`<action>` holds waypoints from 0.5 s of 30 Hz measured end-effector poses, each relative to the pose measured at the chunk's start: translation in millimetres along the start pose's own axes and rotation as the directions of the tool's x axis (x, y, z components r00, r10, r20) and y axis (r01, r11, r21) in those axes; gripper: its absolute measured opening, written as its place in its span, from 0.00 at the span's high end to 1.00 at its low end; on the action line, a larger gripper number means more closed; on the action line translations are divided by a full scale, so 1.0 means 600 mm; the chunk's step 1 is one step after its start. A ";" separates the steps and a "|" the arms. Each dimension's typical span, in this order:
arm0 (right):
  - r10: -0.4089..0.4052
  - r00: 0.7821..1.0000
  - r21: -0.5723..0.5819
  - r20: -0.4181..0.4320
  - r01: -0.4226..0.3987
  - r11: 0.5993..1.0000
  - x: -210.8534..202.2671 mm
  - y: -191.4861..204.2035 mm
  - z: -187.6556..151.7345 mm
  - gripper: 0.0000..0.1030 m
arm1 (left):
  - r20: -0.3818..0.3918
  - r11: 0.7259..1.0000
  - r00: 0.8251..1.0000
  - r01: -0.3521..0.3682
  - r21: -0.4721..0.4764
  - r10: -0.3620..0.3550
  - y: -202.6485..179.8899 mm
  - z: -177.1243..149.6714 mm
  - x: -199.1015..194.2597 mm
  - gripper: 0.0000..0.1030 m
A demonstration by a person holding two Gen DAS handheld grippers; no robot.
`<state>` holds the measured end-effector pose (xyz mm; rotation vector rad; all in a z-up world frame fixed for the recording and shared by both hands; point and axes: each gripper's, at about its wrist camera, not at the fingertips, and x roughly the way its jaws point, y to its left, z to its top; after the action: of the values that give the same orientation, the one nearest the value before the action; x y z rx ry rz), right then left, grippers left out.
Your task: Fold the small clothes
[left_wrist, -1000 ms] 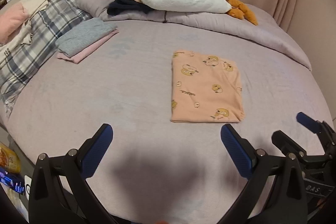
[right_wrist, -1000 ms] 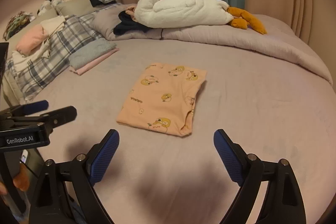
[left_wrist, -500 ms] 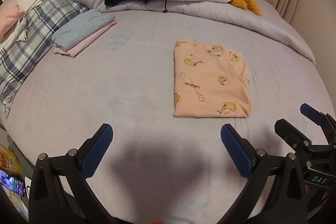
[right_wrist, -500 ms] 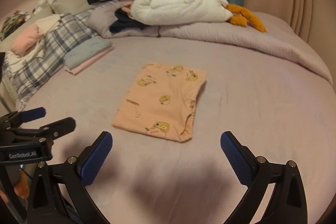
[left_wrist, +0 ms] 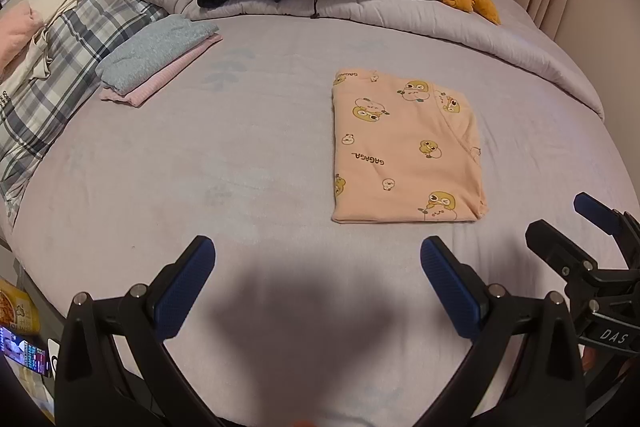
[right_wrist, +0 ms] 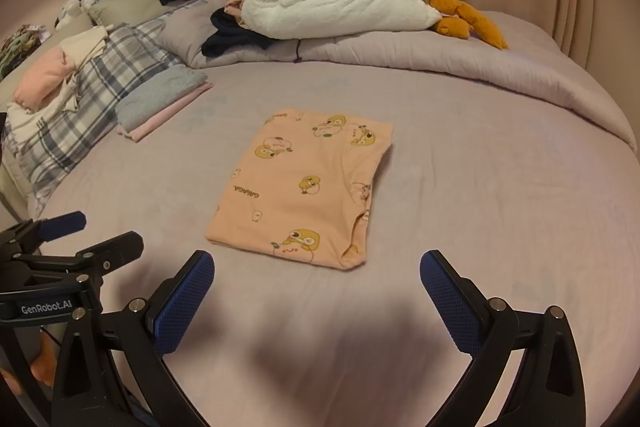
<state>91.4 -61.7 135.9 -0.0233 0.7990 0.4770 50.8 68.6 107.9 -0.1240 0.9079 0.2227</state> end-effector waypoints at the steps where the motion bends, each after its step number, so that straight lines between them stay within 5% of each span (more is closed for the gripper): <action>1: 0.001 1.000 0.001 0.000 -0.001 1.000 0.000 0.000 0.000 0.01 | 0.001 1.000 1.000 -0.001 0.002 0.001 -0.001 0.000 0.000 0.00; 15: 0.003 1.000 0.002 0.002 -0.003 1.000 0.000 -0.001 0.001 0.01 | 0.001 1.000 1.000 -0.006 0.011 0.006 -0.003 0.000 0.001 0.00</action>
<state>92.2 -62.2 135.9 -0.0196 0.7980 0.4788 51.7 66.7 107.3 -0.1108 0.9083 0.2237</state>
